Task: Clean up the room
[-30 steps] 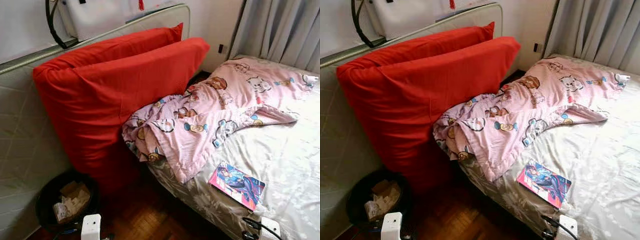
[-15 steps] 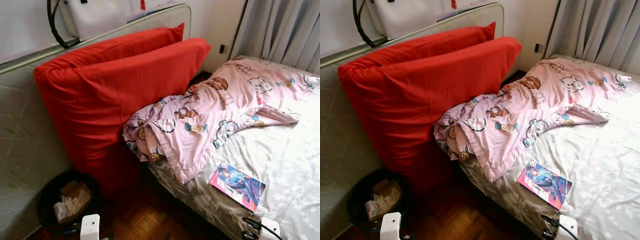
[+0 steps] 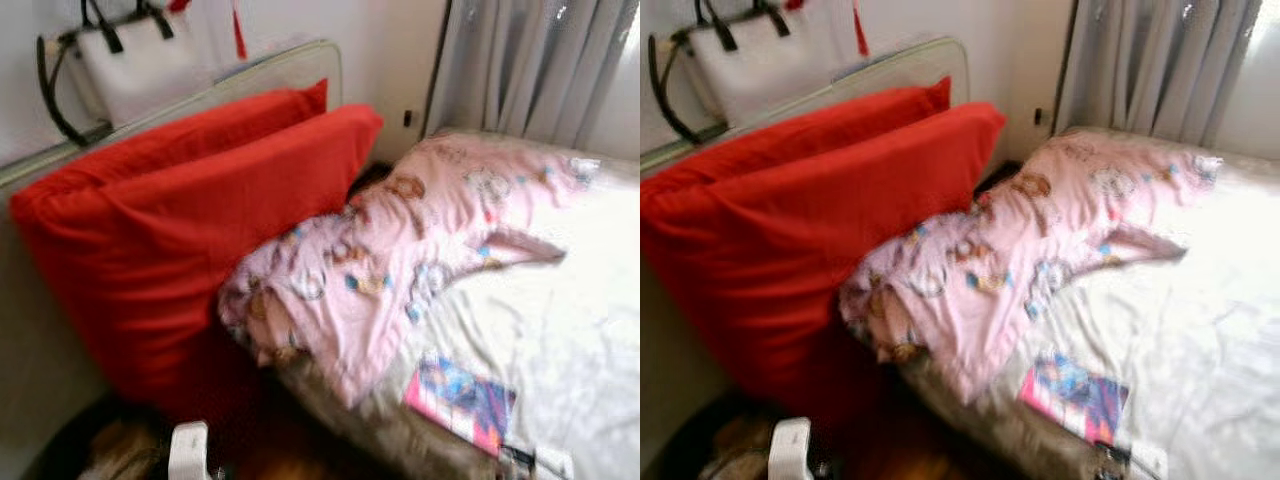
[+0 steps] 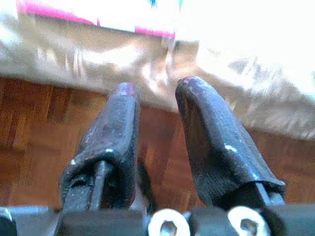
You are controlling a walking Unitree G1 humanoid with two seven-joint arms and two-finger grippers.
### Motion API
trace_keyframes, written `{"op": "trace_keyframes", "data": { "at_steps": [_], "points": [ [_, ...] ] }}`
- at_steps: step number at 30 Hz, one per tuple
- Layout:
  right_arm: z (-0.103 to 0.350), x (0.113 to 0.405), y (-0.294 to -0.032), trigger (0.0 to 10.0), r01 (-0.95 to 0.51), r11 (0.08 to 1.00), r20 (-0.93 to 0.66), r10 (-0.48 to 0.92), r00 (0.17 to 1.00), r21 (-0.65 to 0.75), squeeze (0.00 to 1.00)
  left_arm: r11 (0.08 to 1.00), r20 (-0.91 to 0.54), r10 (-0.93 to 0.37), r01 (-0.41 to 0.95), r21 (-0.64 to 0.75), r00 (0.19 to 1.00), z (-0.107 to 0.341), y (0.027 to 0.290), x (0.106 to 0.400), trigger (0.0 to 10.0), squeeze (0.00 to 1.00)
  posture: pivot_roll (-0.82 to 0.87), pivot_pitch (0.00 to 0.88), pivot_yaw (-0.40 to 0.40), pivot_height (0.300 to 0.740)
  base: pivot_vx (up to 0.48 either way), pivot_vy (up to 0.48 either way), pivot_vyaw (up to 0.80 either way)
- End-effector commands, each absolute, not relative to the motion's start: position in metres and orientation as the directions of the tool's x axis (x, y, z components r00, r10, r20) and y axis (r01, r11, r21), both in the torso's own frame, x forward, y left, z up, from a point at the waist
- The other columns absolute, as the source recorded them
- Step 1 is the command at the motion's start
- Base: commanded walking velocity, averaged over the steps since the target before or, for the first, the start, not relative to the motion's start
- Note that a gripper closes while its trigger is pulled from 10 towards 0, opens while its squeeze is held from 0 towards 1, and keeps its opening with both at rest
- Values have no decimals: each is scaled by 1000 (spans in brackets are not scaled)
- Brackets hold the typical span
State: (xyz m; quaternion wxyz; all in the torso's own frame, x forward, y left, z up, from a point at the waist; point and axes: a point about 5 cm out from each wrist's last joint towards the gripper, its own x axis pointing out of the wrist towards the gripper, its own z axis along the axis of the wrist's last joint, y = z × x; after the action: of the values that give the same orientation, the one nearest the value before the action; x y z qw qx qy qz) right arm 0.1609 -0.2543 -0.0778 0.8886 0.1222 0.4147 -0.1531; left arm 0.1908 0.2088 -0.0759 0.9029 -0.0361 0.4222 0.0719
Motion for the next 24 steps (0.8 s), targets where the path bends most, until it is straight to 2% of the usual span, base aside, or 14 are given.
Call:
{"op": "trace_keyframes", "data": {
  "at_steps": [1,10,14,23,24],
  "points": [
    [-77,167,-248,10000,366,925,-767,-159,622,104,0,985,-780,121,-172,18,613,-78,218,183,10000,0,-102,0,16,740,244,0,0],
    [-76,167,-248,10000,373,922,-748,-175,641,103,0,984,-755,119,-180,2,644,-76,218,185,10000,0,-100,0,21,740,0,0,0],
    [-72,171,-248,10000,369,921,-691,-186,699,126,0,974,-713,146,-227,-20,686,-73,220,186,10000,0,-101,0,28,740,0,0,0],
    [-66,170,-249,10000,353,925,-602,-203,773,143,0,970,-650,164,-241,-30,742,-70,222,185,10000,0,-109,0,35,740,0,0,0],
    [-65,170,-250,10000,343,928,-576,-204,792,142,0,974,-551,170,-225,-33,817,-48,224,219,10000,0,-110,0,34,740,0,0,0]
  ]
}}
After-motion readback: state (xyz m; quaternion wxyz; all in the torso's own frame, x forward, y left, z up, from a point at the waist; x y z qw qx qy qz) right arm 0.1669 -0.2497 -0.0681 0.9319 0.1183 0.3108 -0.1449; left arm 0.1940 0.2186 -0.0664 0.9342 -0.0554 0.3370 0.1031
